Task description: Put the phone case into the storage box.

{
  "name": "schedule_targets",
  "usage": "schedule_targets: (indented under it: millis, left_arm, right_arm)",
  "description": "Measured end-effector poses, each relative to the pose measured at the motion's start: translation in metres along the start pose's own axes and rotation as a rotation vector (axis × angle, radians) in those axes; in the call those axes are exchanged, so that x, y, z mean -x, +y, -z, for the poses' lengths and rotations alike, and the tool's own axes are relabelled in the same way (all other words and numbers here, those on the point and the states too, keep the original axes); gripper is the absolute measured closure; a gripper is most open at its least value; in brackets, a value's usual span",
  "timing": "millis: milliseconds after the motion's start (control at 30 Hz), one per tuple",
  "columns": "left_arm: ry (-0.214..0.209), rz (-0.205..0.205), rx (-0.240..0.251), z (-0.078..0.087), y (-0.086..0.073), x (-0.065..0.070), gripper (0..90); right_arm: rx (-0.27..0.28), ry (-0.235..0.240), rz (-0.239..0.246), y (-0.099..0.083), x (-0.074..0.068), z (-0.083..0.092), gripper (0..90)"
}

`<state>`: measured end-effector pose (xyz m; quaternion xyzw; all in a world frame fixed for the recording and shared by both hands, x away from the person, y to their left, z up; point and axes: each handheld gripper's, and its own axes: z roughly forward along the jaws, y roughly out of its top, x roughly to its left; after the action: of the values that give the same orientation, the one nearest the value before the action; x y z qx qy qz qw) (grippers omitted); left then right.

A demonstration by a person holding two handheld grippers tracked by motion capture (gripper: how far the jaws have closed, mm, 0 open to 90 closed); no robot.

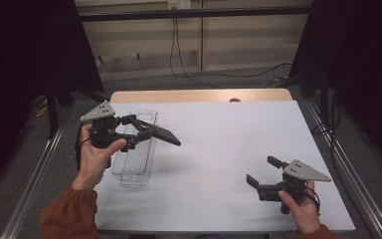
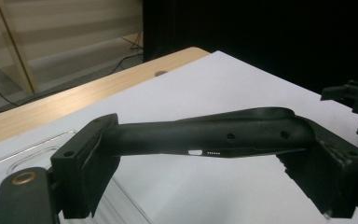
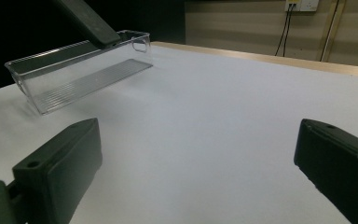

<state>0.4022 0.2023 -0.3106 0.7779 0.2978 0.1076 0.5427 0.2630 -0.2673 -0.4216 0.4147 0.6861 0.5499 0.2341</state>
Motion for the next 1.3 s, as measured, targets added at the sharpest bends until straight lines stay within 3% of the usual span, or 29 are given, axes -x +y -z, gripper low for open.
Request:
schedule_targets:
  millis: [300, 600, 933, 1300]
  left_arm:
    - [0.050, 0.009, 0.002, 0.004, 0.008, -0.008, 14.4]
    - [0.118, 0.032, 0.012, 0.010, 0.013, -0.020, 14.4]
    - [0.166, 0.058, 0.015, 0.016, 0.016, -0.032, 14.4]
    - [0.229, 0.074, 0.004, 0.018, 0.021, -0.040, 14.4]
  right_arm:
    - [0.004, -0.003, 0.016, 0.000, 0.001, 0.001, 0.4]
    - [0.010, -0.040, 0.029, 0.000, 0.003, 0.002, 0.5]
    - [0.016, -0.081, 0.036, -0.002, 0.005, 0.002, 0.0]
    - [0.022, -0.081, 0.041, -0.003, 0.005, 0.002, 0.0]
